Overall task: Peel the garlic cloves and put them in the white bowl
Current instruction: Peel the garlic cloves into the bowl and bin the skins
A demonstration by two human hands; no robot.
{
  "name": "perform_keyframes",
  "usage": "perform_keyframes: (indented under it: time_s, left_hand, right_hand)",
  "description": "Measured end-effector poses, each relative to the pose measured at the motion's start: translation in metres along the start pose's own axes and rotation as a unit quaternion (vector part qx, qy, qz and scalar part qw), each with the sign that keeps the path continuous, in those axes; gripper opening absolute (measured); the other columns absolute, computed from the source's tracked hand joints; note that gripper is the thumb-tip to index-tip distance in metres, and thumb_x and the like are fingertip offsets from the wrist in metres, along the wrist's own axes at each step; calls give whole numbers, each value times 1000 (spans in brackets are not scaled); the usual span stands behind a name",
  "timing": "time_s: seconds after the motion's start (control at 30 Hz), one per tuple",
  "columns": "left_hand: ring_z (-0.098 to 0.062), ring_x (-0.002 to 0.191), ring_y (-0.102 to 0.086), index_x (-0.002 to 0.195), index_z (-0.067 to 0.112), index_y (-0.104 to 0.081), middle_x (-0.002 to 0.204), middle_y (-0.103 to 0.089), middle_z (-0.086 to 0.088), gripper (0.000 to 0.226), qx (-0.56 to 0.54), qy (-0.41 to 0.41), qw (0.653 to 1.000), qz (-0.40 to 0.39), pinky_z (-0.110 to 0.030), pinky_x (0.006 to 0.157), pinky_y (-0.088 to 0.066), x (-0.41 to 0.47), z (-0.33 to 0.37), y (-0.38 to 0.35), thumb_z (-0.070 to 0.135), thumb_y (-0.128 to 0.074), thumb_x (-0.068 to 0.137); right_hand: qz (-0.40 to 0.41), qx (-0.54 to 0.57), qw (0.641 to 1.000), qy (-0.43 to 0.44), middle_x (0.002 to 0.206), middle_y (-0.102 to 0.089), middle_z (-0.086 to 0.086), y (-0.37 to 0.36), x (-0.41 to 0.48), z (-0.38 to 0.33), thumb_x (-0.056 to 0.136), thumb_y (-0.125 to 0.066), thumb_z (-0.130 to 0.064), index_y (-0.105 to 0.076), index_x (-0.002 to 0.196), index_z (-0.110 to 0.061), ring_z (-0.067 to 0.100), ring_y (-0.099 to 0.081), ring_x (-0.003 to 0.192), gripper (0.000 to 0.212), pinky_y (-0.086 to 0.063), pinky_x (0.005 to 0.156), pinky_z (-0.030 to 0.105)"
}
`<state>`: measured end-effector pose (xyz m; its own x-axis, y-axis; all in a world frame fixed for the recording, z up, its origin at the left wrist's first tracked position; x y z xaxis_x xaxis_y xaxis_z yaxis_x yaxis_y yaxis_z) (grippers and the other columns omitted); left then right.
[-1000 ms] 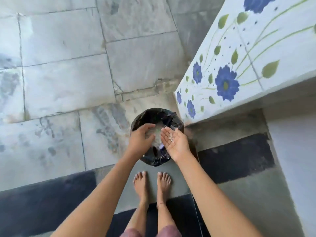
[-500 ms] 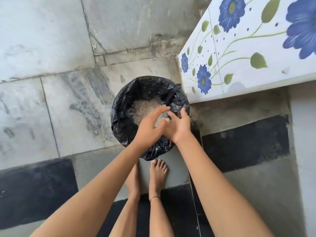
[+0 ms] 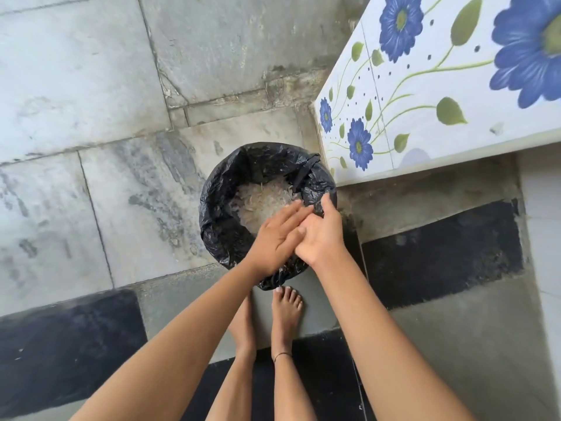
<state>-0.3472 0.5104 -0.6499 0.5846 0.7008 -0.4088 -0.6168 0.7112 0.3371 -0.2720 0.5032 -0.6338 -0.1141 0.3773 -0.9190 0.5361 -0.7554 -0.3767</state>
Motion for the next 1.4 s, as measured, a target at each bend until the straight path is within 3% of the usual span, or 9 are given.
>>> perform_keyframes:
  time_s: [0.1,0.2,0.4,0.5,0.63,0.8,0.93,1.17,1.4]
  left_hand:
    - [-21,141,-27,141,26,-42,154,-29,-4,50,130,181,975,9,-41,115,-23,-3,-48,21,37,-39,93]
    - [-22,130,-43,135,17,-49,145,-43,-4,42,66,171,981,67,-30,102,-34,-8,-17,35,17,-49,93]
    - [-17,127,-46,130,17,-54,141,-47,-1,38,42,183,970,155,-22,95,-33,-76,86,84,18,-57,92]
    - [-16,130,-43,132,20,-52,147,-40,3,43,76,152,968,186,-28,102,-34,-123,167,120,24,-60,91]
    - [-18,132,-40,136,23,-49,149,-36,4,47,129,89,967,202,-38,108,-35,-198,275,162,30,-59,91]
    - [-20,135,-36,132,22,-52,148,-38,2,43,160,-18,958,239,-39,110,-31,-274,376,178,29,-60,90]
    - [-19,133,-40,129,21,-56,145,-43,1,42,167,-126,952,226,-36,106,-32,-317,434,166,27,-64,88]
    - [-19,129,-45,127,19,-58,143,-46,1,40,178,-304,929,110,-35,102,-39,-359,542,92,23,-64,87]
    - [-21,125,-50,125,17,-59,140,-49,-2,38,197,-413,889,-30,-28,95,-39,-374,619,-43,22,-65,88]
  right_hand:
    - [-8,-73,996,40,151,-34,10,1,-10,-2,98,-19,-56,-34,145,-14,25,-28,140,65,-20,112,39]
    - [90,-291,944,128,150,-35,6,17,-22,-6,101,-30,-42,-32,146,-14,20,-33,137,53,-25,108,30]
    - [141,-707,586,370,142,-47,10,-16,-122,-21,94,-54,-24,-42,139,-6,26,-45,129,50,-34,105,36]
    - [150,-736,494,439,136,-52,14,-49,-205,-27,90,-58,-22,-47,135,-3,30,-51,123,50,-36,104,38]
    - [159,-717,451,507,140,-48,12,-82,-336,-22,92,-49,-28,-45,137,-6,25,-45,130,50,-29,110,38]
    - [230,-612,435,619,122,-62,16,-84,-473,-9,85,-48,-27,-56,124,0,31,-60,110,48,-44,95,45]
    - [299,-551,423,654,125,-60,17,-65,-553,18,88,-40,-33,-55,127,0,32,-57,116,53,-40,101,45]
    - [461,-394,435,666,128,-58,18,28,-672,48,90,-42,-36,-52,130,-1,35,-56,116,54,-46,96,50]
    - [610,-307,386,621,120,-62,17,155,-762,64,89,-45,-32,-58,123,0,35,-59,108,49,-48,92,46]
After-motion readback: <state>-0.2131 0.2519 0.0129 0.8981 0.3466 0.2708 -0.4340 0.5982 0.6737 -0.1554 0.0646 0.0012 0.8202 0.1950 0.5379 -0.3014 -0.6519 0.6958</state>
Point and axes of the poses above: each hand's wrist, its own x-axis towards the middle knuckle, its own y-axis out of the back of the hand, z = x × y, the point moved 5 cm from there along x, towards the middle knuckle
